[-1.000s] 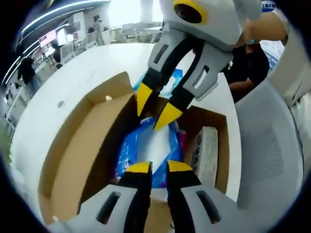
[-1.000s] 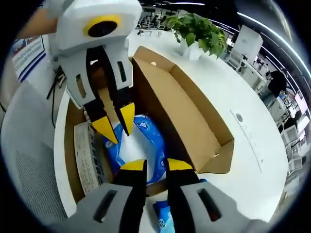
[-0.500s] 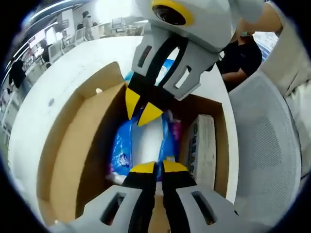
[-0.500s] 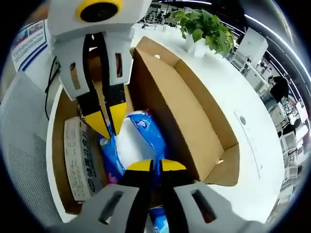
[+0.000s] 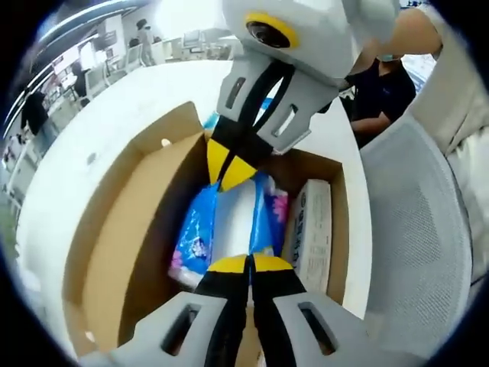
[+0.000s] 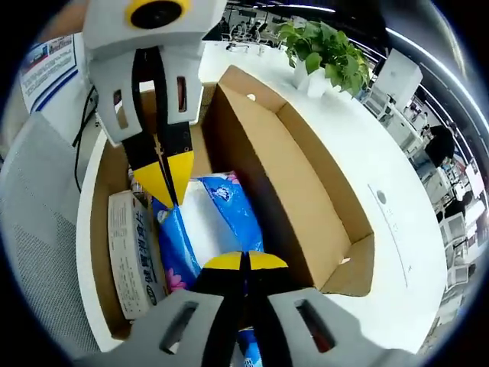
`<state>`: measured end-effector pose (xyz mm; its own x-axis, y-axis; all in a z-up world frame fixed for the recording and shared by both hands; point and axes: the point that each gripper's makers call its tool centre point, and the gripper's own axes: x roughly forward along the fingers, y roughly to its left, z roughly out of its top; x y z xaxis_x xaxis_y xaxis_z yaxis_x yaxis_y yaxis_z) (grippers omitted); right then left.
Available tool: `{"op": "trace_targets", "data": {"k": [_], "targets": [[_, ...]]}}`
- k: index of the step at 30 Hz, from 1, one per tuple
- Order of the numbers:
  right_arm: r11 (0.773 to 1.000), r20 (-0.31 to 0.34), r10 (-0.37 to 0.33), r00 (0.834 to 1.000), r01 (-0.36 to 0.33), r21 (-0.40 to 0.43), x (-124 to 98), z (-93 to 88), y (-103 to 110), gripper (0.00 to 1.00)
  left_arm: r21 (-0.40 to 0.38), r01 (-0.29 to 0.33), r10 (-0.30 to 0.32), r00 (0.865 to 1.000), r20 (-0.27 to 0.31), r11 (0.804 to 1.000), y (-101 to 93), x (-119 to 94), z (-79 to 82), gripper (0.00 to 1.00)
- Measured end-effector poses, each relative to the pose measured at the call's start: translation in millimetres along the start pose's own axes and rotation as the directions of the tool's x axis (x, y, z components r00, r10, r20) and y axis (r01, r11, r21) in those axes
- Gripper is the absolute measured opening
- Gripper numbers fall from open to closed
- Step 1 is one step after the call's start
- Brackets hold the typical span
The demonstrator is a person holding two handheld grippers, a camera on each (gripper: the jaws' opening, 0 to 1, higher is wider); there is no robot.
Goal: Operate the shoe box by opening the lid, removing the specified soft item, and placing it in the target area until the item is outside and the box remains undamaged.
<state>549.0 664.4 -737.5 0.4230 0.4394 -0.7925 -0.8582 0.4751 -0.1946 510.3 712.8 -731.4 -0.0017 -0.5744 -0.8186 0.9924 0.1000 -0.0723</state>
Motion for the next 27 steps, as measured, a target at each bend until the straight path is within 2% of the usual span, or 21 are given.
{"op": "trace_targets", "data": {"k": [10, 14, 22, 27], "targets": [[1.0, 0.037, -0.012, 0.999, 0.013, -0.008, -18, 19.6, -5, 0.0, 0.011, -0.038, 0.038, 0.999, 0.023, 0.999, -0.4, -24, 13.8, 0.0], [1.0, 0.053, -0.016, 0.998, 0.016, -0.007, -27, 27.8, -9, 0.0, -0.012, -0.057, 0.058, 0.997, 0.045, 0.998, -0.6, -35, 21.2, 0.0], [1.0, 0.093, -0.022, 0.995, 0.023, -0.018, -50, 45.4, -18, 0.0, -0.041, -0.081, 0.084, 0.993, 0.079, 0.996, -6.5, -57, 39.7, 0.0], [0.999, 0.103, -0.028, 0.994, 0.032, -0.042, -66, 50.9, -22, 0.0, -0.06, -0.09, 0.096, 0.99, 0.104, 0.994, -12.1, -70, 56.9, 0.0]]}}
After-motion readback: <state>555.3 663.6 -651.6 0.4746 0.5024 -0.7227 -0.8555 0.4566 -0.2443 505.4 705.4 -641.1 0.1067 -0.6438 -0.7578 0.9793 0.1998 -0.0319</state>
